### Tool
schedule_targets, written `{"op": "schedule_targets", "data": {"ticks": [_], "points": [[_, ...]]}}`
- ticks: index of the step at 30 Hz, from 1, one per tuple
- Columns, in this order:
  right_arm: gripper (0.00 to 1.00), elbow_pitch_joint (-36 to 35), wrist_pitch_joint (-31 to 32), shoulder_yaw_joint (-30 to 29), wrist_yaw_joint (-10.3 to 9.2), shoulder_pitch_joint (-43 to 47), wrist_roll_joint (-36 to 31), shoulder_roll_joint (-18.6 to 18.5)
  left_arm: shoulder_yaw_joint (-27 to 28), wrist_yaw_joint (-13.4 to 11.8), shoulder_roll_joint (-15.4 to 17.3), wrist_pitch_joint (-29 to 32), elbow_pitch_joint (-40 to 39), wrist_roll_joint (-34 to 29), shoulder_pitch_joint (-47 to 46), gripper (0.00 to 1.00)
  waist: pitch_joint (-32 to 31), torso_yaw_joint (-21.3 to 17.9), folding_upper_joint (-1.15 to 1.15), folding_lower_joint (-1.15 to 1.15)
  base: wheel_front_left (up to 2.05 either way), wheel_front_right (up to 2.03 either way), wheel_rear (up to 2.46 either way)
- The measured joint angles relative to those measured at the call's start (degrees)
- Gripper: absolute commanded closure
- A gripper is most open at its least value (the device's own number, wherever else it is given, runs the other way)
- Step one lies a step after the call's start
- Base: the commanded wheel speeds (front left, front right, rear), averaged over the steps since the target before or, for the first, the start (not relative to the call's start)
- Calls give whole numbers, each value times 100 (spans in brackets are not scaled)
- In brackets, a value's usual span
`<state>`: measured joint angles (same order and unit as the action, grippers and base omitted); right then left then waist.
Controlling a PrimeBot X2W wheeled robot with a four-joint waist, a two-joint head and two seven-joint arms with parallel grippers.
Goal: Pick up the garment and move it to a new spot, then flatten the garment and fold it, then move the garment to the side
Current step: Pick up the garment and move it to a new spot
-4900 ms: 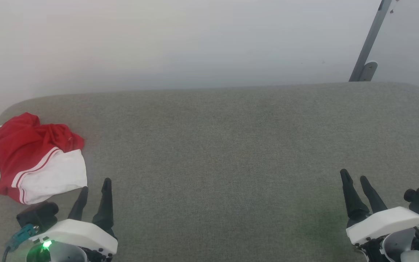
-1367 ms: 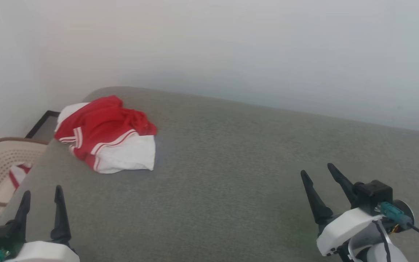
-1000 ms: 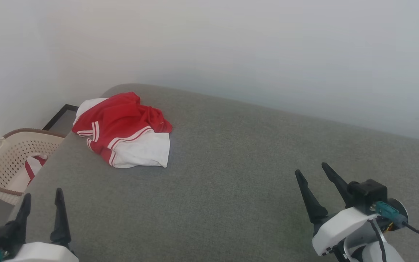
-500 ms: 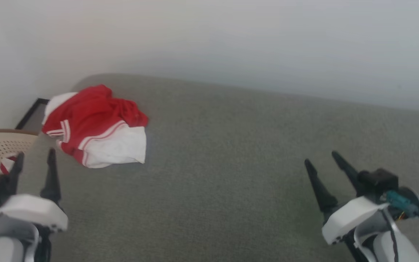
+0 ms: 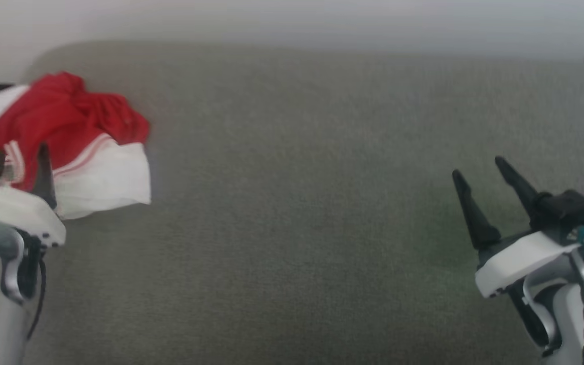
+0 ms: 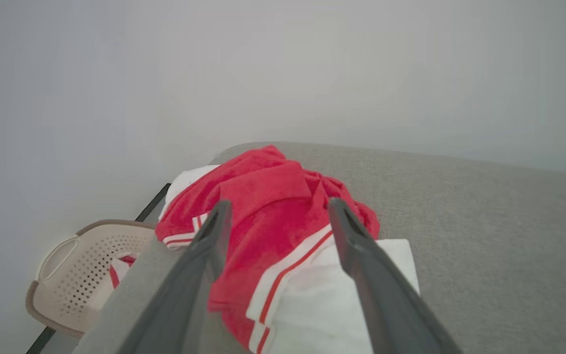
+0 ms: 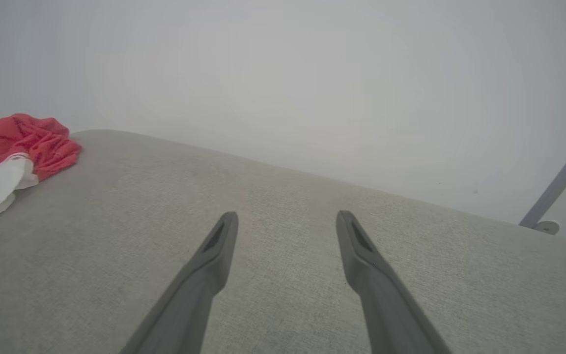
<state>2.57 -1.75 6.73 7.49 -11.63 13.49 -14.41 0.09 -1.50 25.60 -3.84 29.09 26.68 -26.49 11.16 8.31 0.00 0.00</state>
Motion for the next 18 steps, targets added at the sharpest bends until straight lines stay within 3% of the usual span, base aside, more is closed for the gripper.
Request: {"op": "schedule_targets", "data": {"ticks": [8, 18], "points": [[0, -231, 126, 9, 0, -242, -7, -142, -298, 96, 137, 715, 1319, -64, -1084, 0, 675, -210, 0, 0, 0, 0, 0], [0, -471, 269, -26, 0, -452, -7, -240, -533, 456, 115, 1722, 2648, 63, -2143, 0, 1320, -379, 0, 0, 0, 0, 0]]}}
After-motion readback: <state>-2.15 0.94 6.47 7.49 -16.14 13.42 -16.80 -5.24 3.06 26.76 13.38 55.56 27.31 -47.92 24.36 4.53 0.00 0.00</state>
